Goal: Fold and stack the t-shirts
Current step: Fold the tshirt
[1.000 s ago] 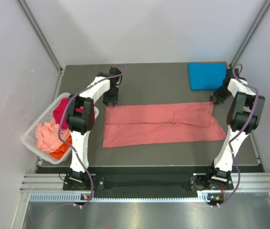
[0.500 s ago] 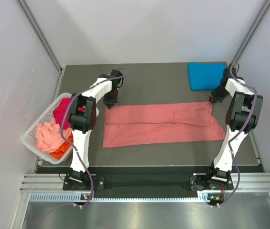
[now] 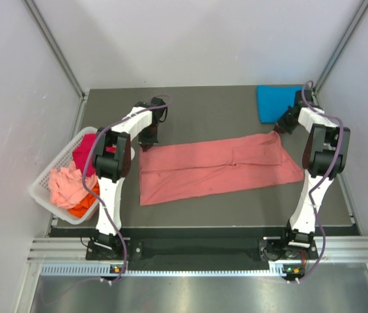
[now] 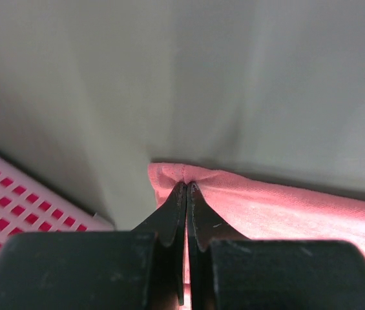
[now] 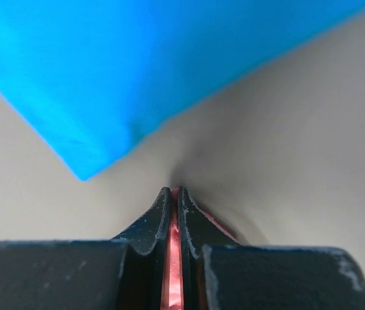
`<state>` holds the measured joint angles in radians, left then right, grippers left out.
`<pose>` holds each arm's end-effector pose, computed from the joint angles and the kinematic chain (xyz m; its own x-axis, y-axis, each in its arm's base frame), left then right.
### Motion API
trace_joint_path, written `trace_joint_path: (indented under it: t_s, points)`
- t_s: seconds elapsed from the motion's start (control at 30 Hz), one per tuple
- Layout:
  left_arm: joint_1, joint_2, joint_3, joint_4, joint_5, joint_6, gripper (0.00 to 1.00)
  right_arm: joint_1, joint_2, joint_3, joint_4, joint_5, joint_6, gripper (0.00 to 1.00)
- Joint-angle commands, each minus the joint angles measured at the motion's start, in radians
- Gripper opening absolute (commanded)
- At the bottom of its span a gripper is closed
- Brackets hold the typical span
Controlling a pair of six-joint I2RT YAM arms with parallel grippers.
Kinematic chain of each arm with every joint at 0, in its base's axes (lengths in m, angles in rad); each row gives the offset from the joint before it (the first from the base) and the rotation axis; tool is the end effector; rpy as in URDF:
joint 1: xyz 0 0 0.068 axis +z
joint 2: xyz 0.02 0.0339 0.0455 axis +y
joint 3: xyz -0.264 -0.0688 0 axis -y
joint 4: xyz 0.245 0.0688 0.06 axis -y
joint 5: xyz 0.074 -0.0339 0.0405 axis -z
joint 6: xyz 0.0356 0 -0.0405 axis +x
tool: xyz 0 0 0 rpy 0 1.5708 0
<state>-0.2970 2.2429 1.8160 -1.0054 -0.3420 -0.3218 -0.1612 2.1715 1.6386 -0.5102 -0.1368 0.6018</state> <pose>0.4310 -0.1194 0.1667 -0.9716 -0.0142 -0.2360 -0.0800 0.9591 0.2714 0.4605 -0.0700 0.1641 -0.6513 0.6741 -0.3484 0.5580 0.7366 0.3822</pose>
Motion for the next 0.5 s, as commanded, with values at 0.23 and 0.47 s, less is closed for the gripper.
trace_joint_path:
  t_s: [0.23, 0.47]
  points:
    - [0.007, -0.111, -0.036, -0.165, -0.092, -0.080, 0.00, 0.095, 0.057, 0.059, 0.301, -0.119, 0.091, 0.00]
    - [0.004, -0.227, -0.118, -0.157, 0.010, -0.068, 0.00, 0.153, 0.106, 0.124, 0.355, -0.116, 0.156, 0.00]
